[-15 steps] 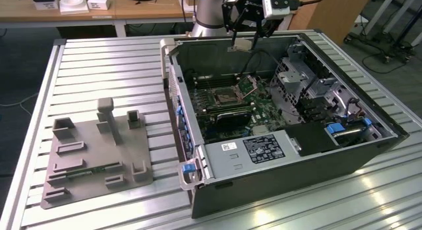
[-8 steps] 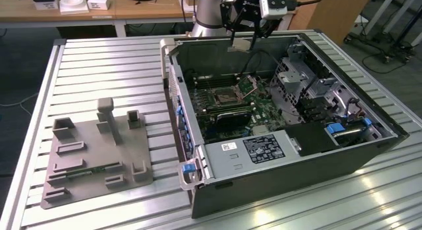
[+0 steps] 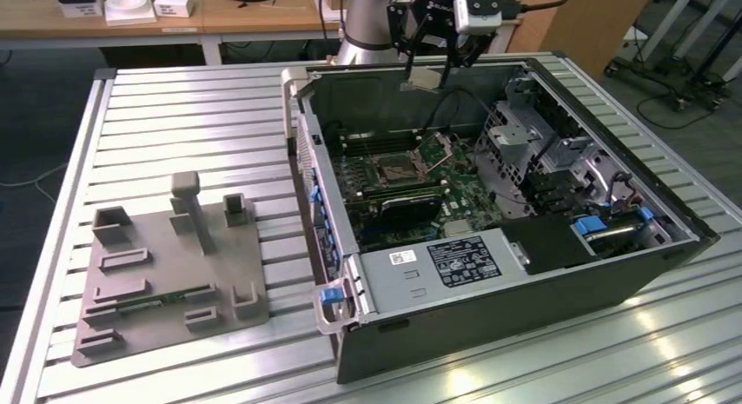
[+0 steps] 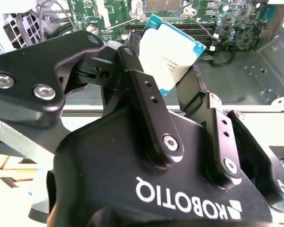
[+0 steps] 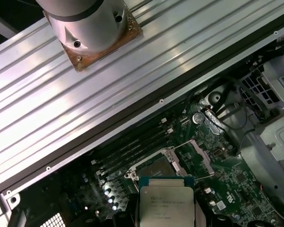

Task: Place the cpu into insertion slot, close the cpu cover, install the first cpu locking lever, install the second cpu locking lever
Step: 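Place the cpu into insertion slot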

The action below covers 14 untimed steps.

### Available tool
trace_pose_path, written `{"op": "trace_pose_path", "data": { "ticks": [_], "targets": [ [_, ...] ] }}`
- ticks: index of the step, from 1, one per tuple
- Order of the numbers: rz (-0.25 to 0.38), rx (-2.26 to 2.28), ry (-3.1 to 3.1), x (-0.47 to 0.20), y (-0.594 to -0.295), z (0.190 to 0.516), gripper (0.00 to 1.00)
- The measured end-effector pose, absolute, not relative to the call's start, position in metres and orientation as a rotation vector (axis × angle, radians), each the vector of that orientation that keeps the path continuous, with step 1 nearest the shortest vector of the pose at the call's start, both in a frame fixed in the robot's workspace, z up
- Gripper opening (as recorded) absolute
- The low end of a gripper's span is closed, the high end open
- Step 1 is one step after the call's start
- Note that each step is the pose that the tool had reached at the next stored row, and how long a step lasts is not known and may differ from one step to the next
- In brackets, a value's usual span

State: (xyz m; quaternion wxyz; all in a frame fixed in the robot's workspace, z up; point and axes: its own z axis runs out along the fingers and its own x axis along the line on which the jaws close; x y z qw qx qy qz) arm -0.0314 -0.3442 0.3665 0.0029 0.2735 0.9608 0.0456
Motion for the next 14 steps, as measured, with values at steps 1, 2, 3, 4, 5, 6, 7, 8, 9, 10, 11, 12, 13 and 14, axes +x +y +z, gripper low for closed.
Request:
{"op": "trace_pose_path", "data": {
  "ticks": [1, 2, 3, 4, 5, 6, 7, 8, 9, 10, 11, 12, 13, 14],
  "targets": [
    [0.143, 0.868, 3.01, -0.0314, -0.3442, 0.3665, 0.54],
    [0.143, 0.877, 3.007, -0.0314, -0.3442, 0.3664, 0.54],
    [0.143, 0.885, 3.004, -0.0314, -0.3442, 0.3664, 0.54],
    [0.143, 0.894, 3.001, -0.0314, -0.3442, 0.3664, 0.54],
    [0.143, 0.902, 2.998, -0.0314, -0.3442, 0.3664, 0.54],
    [0.143, 0.911, 2.995, -0.0314, -0.3442, 0.3664, 0.54],
    [0.143, 0.92, 2.992, -0.0314, -0.3442, 0.3663, 0.54],
    [0.143, 0.927, 2.99, -0.0314, -0.3442, 0.3663, 0.54],
    [0.142, 0.933, 2.988, -0.0314, -0.3442, 0.3663, 0.54],
    [0.142, 0.939, 2.986, -0.0314, -0.3442, 0.3663, 0.54],
    [0.142, 0.945, 2.984, -0.0314, -0.3442, 0.3663, 0.54],
    [0.142, 0.951, 2.982, -0.0314, -0.3442, 0.3663, 0.54],
    [0.142, 0.957, 2.979, -0.0314, -0.3442, 0.3663, 0.54],
    [0.142, 0.963, 2.977, -0.0314, -0.3442, 0.3663, 0.54]
  ]
}}
